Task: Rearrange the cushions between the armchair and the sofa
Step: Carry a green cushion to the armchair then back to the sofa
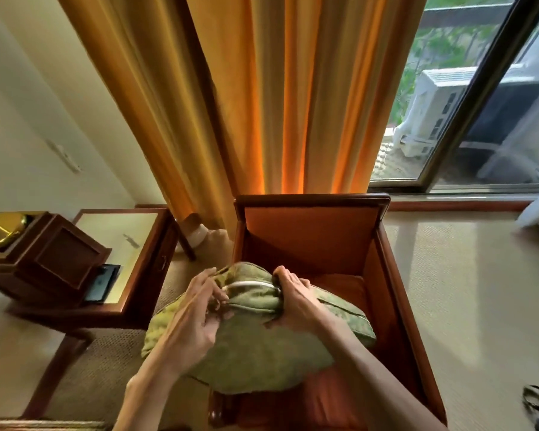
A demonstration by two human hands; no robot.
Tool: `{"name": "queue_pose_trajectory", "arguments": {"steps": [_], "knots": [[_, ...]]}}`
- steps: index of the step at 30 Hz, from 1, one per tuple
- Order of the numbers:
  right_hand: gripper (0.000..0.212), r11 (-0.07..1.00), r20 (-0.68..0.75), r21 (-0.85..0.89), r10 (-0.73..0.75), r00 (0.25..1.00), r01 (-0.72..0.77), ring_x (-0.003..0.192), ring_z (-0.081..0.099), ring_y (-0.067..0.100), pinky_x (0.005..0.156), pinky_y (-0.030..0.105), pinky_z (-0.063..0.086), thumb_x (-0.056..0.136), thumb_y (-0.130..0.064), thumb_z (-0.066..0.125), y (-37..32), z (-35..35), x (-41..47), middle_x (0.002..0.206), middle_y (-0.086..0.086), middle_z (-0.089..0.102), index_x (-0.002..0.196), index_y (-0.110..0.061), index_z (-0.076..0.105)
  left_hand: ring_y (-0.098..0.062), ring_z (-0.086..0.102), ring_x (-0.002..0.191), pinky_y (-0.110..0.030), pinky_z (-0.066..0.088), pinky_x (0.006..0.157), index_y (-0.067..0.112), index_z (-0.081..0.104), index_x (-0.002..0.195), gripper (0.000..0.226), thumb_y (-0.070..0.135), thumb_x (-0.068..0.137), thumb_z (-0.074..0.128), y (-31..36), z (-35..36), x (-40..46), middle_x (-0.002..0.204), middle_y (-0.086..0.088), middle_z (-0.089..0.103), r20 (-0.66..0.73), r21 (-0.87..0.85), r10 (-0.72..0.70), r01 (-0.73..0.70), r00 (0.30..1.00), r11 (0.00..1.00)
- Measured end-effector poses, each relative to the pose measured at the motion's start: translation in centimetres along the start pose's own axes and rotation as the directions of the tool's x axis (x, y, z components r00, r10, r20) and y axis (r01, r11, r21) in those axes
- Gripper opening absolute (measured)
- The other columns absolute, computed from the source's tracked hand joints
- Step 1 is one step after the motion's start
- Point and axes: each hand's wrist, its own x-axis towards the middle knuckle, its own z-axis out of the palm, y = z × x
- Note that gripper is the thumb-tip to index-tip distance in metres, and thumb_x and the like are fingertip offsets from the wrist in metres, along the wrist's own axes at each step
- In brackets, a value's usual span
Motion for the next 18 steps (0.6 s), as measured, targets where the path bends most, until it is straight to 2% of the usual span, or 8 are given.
{"name": "queue_pose_trajectory", "arguments": {"steps": [1,3,4,6,8,11,14,18], "knots": [[0.087,1.000,-0.021,0.007,0.003,1.000,-0.003,0.099,0.044,0.014,0.086,0.036,0.028,0.049,-0.046,0.090,-0.4,0.4,0.3,0.106,-0.009,0.048,0.113,-0.025,0.035,-0.003,0.039,0.135,-0.032,0.043,0.109,0.039,0.047,0.112,0.048,0.024,0.082,0.081,0.2,0.1,0.1,0.153,0.014,0.030,0.024,0.012,-0.020,0.020,1.000,1.000],[0.098,1.000,-0.023,-0.011,0.001,1.000,-0.001,0.109,0.047,0.020,0.088,0.038,0.029,0.050,-0.047,0.088,-1.1,0.4,0.6,0.115,-0.004,0.050,0.128,-0.023,0.034,-0.012,0.033,0.139,-0.036,0.036,0.111,0.047,0.031,0.136,0.085,0.048,0.071,0.086,1.2,0.8,1.3,0.159,0.006,0.022,0.070,0.082,-0.015,0.009,0.997,0.997],[0.109,0.999,-0.011,-0.037,-0.006,1.000,0.005,0.116,0.046,0.024,0.091,0.040,0.031,0.052,-0.049,0.086,-1.5,0.4,0.7,0.125,0.000,0.050,0.140,-0.022,0.028,-0.015,0.028,0.143,-0.039,0.033,0.114,0.050,0.023,0.143,0.101,0.058,0.065,0.086,1.3,1.4,2.4,0.162,0.003,0.019,0.080,0.092,-0.002,-0.006,0.997,0.996],[0.128,0.996,0.010,-0.086,0.007,1.000,-0.007,0.127,0.040,0.027,0.101,0.046,0.032,0.055,-0.049,0.088,-1.7,0.6,0.5,0.142,0.006,0.043,0.154,-0.020,0.011,-0.015,0.028,0.145,-0.041,0.030,0.117,0.046,0.021,0.150,0.112,0.073,0.058,0.079,1.0,2.5,4.7,0.161,0.004,0.025,0.041,0.058,-0.044,0.041,0.998,0.997],[0.132,0.994,0.013,-0.104,0.032,0.999,-0.031,0.132,0.036,0.027,0.106,0.046,0.030,0.056,-0.049,0.090,-1.3,0.8,0.0,0.147,0.005,0.038,0.156,-0.020,0.009,-0.019,0.043,0.136,-0.041,0.038,0.112,0.036,0.036,0.146,0.104,0.075,0.059,0.076,0.0,3.6,5.8,0.147,0.003,0.044,-0.005,0.038,-0.151,0.151,0.988,0.988],[0.124,0.995,-0.002,-0.101,0.020,1.000,-0.020,0.130,0.038,0.022,0.107,0.040,0.028,0.053,-0.049,0.091,0.5,0.9,-1.0,0.142,-0.002,0.040,0.151,-0.023,0.019,-0.017,0.055,0.112,-0.042,0.048,0.099,0.032,0.052,0.128,0.072,0.057,0.065,0.076,0.0,5.4,4.8,0.116,0.008,0.054,-0.111,0.030,-0.126,0.130,0.986,0.991],[0.120,0.998,0.035,-0.062,0.007,0.999,-0.005,0.136,0.032,0.016,0.111,0.035,0.024,0.051,-0.046,0.090,3.9,1.2,-2.3,0.145,-0.007,0.037,0.149,-0.029,0.022,-0.013,0.057,0.107,-0.044,0.053,0.094,0.034,0.055,0.122,0.060,0.047,0.069,0.080,-0.5,6.2,3.7,0.114,0.011,0.055,-0.126,-0.016,-0.118,0.117,0.985,0.993],[0.129,0.981,0.216,-0.131,0.170,0.962,-0.144,0.149,0.015,0.017,0.116,0.037,0.020,0.056,-0.041,0.091,12.9,1.1,-4.7,0.159,-0.004,0.022,0.156,-0.026,0.010,-0.009,0.062,0.105,-0.040,0.059,0.087,0.039,0.053,0.123,0.062,0.055,0.067,0.077,-1.3,5.8,3.3,0.119,0.008,0.058,-0.081,-0.143,-0.198,0.185,0.977,0.972]]}}
